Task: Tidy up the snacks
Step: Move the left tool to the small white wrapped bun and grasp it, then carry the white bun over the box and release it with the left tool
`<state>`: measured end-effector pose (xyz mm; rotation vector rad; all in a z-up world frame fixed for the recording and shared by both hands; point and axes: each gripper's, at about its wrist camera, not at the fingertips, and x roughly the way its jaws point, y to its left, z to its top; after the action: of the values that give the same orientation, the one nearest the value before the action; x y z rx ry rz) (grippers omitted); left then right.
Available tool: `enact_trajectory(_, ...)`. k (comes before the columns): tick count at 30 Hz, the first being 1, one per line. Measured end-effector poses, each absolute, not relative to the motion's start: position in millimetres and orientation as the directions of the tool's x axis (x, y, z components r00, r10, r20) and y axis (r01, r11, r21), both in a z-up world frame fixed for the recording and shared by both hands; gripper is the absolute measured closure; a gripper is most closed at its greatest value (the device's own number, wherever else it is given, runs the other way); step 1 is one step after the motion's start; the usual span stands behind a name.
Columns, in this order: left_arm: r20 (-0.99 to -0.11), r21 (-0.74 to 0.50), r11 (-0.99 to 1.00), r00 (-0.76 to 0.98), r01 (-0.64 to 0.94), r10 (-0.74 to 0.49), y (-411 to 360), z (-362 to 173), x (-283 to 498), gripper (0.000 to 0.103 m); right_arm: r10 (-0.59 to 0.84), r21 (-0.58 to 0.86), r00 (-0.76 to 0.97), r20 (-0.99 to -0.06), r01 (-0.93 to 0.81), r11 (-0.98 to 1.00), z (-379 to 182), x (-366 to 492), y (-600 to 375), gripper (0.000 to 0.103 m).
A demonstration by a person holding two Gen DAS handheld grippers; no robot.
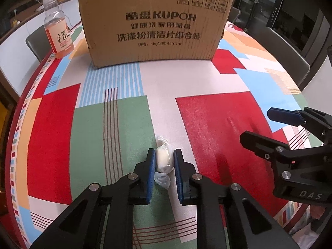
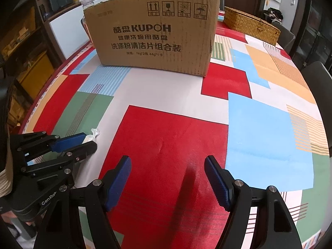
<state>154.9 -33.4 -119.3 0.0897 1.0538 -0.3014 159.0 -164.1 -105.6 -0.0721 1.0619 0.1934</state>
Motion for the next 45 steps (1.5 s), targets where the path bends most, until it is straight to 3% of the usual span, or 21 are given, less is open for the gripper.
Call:
enact_trajectory(20, -0.749, -0.077, 0.954, 0.615, 0.289, -0.247, -20.8, -51.0, 154.4, 0.084, 0.123, 0.018, 0.566, -0.815, -0.187, 0.982, -65.3, 169.2, -161.0, 0.030)
enact_trajectory(45, -0.565, -0.034, 0.962, 0.788, 0.273, -0.243, -20.2, 37.1, 195.1, 0.084, 0.137, 0.036, 0.744, -0.654, -0.151, 0.988, 11.0, 213.4, -165.0, 0.030)
